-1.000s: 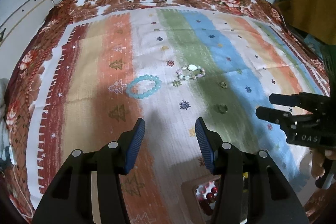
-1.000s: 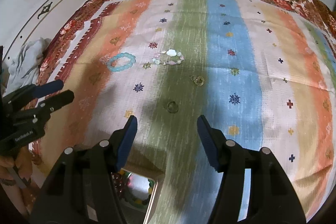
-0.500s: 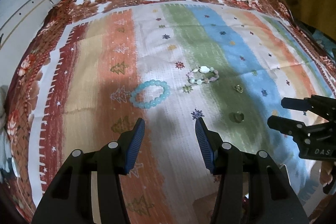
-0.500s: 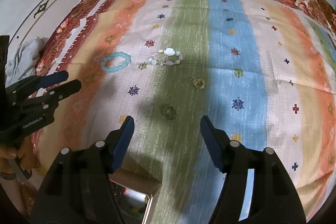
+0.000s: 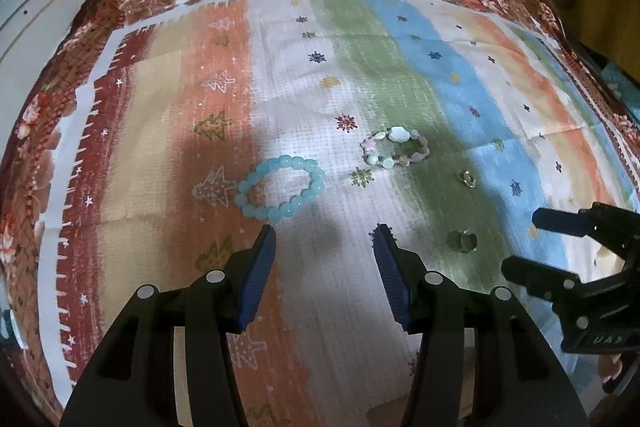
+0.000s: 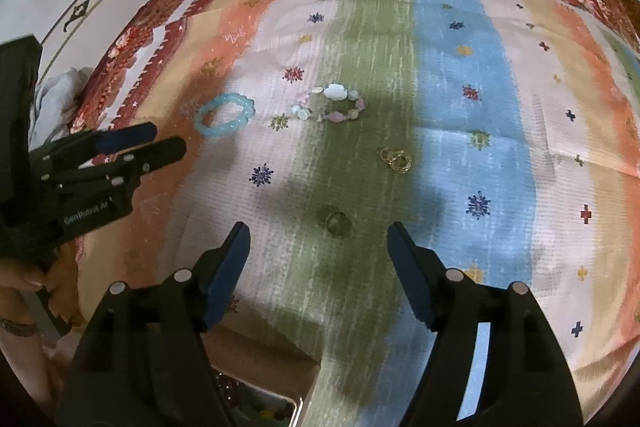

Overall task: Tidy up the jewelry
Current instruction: 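Lower left tool over light-blue bracelet while right tool lowers over gold ring, then close left tool on light-blue bracelet while right tool grasps gold ring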

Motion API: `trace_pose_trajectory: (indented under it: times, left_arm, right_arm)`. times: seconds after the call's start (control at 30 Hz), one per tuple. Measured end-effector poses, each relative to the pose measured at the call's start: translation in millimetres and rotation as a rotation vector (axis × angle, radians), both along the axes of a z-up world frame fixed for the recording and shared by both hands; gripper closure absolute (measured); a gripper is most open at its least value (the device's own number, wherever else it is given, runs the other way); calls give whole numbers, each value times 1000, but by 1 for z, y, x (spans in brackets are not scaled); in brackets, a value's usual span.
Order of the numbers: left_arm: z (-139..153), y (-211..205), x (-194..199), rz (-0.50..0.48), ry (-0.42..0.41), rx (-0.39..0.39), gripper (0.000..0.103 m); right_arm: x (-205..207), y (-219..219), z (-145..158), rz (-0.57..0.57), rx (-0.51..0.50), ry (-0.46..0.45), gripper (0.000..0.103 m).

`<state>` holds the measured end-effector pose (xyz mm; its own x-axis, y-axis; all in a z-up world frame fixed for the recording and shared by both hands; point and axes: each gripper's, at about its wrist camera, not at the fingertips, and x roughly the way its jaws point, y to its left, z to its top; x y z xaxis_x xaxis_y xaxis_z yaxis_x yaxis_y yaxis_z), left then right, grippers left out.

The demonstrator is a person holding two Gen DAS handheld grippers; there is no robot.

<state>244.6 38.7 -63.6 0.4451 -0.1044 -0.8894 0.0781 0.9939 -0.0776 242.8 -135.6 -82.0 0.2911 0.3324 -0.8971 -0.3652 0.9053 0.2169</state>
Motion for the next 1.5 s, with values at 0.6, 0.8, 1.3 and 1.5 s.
trace_pose_trajectory:
  times: [0.6, 0.8, 1.3, 1.5]
  left_arm:
    - [-29, -5, 40, -25, 53, 22, 52]
    - [-43, -5, 53, -30, 77, 40, 52]
    - [-66, -6, 71, -54, 106, 60, 52]
    - [-68, -3, 71, -60, 103, 91, 69]
  right_arm:
    - [28, 6, -36, -23, 6, 108, 31]
    - [36, 11, -47, -16, -18, 129, 31]
    - [36, 20, -61, 15, -76, 143, 36]
    - [37, 19, -63, 2, -117, 157, 58]
